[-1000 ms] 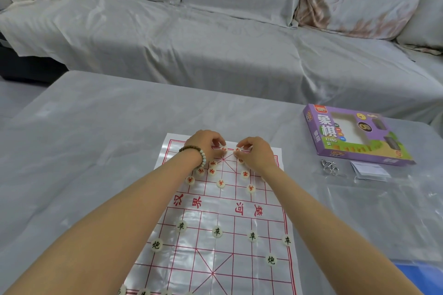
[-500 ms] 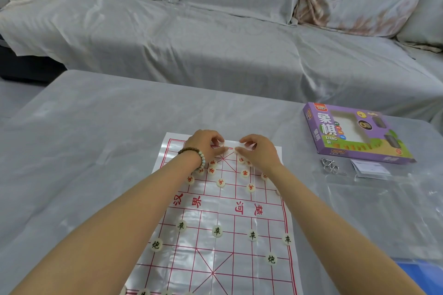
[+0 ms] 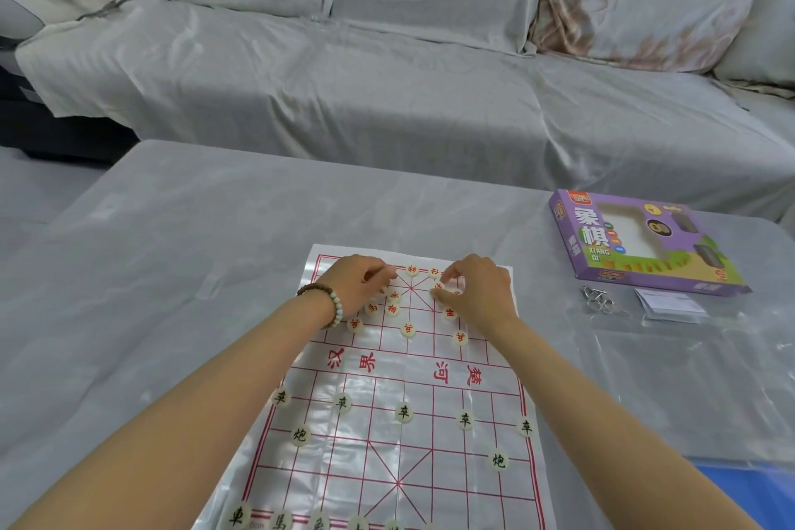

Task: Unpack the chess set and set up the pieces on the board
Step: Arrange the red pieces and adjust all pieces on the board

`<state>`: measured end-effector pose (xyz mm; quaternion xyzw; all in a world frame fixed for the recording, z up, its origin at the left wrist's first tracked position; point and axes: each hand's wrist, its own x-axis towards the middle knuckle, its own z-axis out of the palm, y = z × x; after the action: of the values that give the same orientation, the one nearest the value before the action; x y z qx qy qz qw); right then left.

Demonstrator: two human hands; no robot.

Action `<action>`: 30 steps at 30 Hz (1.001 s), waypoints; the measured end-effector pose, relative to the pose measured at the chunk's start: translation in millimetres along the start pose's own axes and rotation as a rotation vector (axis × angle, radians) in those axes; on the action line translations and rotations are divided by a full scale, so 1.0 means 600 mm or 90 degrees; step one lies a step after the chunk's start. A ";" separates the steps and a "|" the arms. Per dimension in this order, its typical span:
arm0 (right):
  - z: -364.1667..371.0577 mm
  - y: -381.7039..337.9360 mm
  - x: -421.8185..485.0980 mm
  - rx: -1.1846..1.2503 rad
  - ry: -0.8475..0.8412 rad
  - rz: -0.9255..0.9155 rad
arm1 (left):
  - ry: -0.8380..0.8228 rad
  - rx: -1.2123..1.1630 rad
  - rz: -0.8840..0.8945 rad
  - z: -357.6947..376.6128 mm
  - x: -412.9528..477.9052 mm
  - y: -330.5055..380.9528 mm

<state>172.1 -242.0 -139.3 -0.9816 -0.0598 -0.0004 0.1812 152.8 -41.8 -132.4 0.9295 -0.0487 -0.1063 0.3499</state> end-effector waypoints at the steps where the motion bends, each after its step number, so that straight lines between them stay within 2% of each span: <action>1: -0.002 -0.004 0.001 0.011 0.009 -0.010 | 0.008 0.005 -0.002 -0.004 -0.001 -0.005; 6: -0.006 -0.050 0.024 0.027 0.011 -0.102 | 0.062 0.146 0.025 -0.026 0.009 -0.049; 12: 0.023 -0.092 0.066 -0.006 -0.046 -0.124 | -0.040 0.313 -0.010 -0.030 0.010 -0.066; 17: 0.034 -0.092 0.077 -0.012 -0.089 -0.128 | -0.065 0.330 -0.018 -0.028 0.003 -0.067; 24: 0.046 -0.097 0.076 -0.030 -0.034 -0.071 | -0.080 0.300 -0.024 -0.029 0.010 -0.070; 30: 0.042 -0.089 0.074 -0.025 -0.058 -0.106 | -0.077 0.287 -0.024 -0.028 0.011 -0.072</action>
<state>209.2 -178.2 -142.6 -0.9756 -0.1494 0.0277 0.1583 163.9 0.2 -149.6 0.9768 -0.0751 -0.1548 0.1278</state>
